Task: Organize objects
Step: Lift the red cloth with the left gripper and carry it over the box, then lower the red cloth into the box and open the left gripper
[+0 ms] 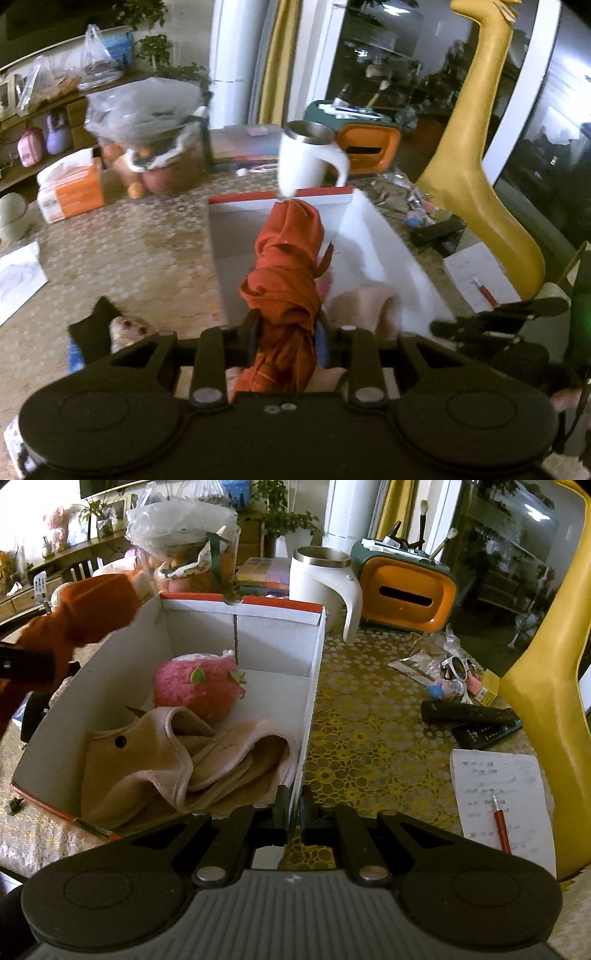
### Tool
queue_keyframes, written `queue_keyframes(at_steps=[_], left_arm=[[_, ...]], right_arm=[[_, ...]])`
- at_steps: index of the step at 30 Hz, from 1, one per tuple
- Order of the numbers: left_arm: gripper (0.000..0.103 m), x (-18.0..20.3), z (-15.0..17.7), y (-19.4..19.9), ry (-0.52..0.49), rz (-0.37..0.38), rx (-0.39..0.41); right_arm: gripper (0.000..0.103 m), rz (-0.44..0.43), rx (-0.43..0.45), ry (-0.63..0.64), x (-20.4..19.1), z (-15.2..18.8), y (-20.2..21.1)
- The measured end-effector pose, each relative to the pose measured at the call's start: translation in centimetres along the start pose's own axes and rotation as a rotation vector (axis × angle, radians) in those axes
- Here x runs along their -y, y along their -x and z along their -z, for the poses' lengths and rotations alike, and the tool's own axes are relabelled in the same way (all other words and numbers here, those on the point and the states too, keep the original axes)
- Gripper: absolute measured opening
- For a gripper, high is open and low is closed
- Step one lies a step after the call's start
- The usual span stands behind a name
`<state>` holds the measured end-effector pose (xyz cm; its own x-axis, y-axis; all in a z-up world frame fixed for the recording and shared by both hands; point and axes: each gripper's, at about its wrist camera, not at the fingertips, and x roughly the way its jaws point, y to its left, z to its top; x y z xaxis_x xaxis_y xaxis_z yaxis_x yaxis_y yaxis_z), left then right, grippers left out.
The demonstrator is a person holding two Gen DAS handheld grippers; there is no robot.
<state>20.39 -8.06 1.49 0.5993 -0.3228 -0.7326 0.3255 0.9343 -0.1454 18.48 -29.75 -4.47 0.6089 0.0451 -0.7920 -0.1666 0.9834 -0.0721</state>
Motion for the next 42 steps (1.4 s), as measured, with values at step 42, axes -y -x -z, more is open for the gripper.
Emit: queue_keyframes(at_steps=[42], left_arm=[[0.029, 8.6, -3.1, -16.6, -0.037, -0.088, -0.245]], right_arm=[[0.006, -0.06, -0.001, -0.035, 1.0, 0.2, 0.0]])
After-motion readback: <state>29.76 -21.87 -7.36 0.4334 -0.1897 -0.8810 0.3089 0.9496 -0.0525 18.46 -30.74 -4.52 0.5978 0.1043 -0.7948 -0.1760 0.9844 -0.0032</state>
